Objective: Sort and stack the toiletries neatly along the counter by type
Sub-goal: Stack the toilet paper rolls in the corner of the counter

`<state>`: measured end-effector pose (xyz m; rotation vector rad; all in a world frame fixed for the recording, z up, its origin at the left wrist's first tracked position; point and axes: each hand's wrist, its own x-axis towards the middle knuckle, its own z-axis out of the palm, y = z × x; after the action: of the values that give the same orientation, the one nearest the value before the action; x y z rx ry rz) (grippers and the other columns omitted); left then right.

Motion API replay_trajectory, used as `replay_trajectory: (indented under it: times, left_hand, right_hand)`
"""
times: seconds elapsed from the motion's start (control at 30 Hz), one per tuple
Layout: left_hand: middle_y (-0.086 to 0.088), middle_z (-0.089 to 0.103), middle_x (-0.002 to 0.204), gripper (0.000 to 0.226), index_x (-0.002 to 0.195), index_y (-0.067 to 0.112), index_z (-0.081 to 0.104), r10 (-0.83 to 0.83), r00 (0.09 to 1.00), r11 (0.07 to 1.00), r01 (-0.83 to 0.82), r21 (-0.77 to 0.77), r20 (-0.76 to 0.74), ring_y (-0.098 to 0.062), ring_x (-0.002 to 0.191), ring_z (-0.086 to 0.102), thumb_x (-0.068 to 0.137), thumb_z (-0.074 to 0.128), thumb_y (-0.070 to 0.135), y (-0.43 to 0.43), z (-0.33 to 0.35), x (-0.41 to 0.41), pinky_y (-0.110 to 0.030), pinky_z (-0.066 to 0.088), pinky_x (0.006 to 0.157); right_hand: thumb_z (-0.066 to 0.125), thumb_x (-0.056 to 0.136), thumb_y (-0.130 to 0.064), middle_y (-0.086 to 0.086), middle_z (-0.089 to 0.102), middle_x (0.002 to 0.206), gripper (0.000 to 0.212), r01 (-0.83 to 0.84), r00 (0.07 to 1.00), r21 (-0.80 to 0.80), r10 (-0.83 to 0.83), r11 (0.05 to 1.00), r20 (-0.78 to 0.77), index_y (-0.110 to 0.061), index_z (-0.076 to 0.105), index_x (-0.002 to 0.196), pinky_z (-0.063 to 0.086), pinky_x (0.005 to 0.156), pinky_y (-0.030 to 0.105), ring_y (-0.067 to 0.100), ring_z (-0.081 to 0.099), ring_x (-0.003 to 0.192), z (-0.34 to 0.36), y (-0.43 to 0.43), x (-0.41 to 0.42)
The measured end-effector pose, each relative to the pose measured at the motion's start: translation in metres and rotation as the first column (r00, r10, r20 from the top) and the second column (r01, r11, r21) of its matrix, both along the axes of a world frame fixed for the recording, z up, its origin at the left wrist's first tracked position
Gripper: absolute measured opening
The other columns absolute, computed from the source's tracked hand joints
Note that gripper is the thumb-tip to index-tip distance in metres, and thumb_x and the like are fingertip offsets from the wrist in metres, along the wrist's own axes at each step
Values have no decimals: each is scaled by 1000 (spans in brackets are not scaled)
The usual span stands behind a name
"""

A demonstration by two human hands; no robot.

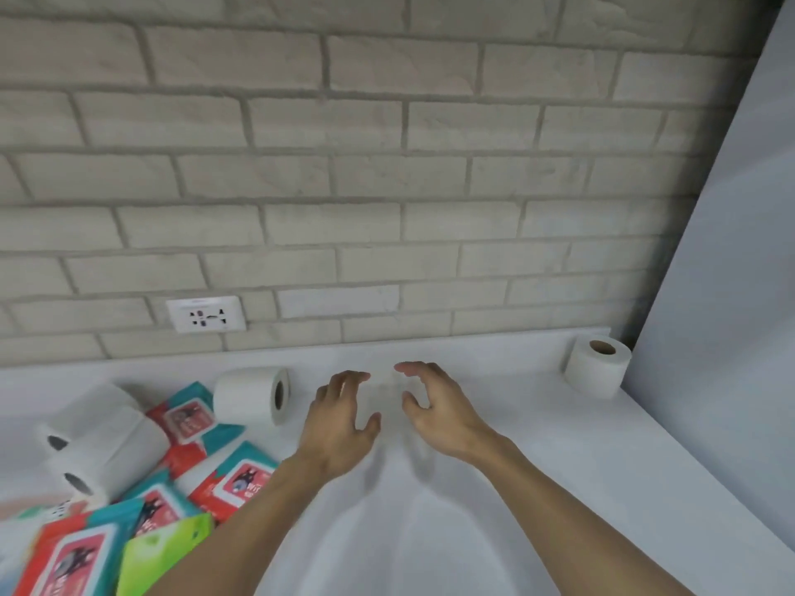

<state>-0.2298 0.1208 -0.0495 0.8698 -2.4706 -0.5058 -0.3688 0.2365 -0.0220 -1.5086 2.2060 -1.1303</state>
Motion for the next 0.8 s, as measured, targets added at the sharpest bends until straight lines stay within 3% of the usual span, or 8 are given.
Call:
replay_trajectory:
  times: [0.13,0.3,0.6,0.8]
  left_hand:
    - [1,39,145,64,140,23,37,42,995,995,-33,-99,92,-24,129,40,85,60,43,-28,0,42,-36,34,109]
    - [1,22,155,70,147,24,23,94,958,983,-46,-179,270,-26,140,23,88,53,48,-65,3,81,-38,23,116]
    - [0,8,161,83,151,27,11,178,877,963,-61,-263,447,-28,148,7,87,57,53,-128,7,110,-44,13,119]
    - [1,-1,162,91,153,26,2,158,835,970,-30,-242,527,-27,149,-1,87,59,51,-161,-2,112,-44,11,121]
  right_hand:
    - [48,95,-27,-6,49,136,39,-111,994,143,113,984,-4,-33,48,134,39,106,24,9,47,123,-2,-26,31]
    - [49,96,-27,-5,49,139,41,-168,985,256,171,952,10,-31,46,136,38,106,25,13,48,125,-4,-59,61]
    - [49,97,-36,-3,46,143,47,-167,986,379,146,910,82,-26,38,142,42,105,31,18,49,125,-17,-119,102]
    - [49,97,-41,-5,43,145,47,-135,979,357,67,924,195,-28,36,140,40,104,29,19,46,130,-33,-158,127]
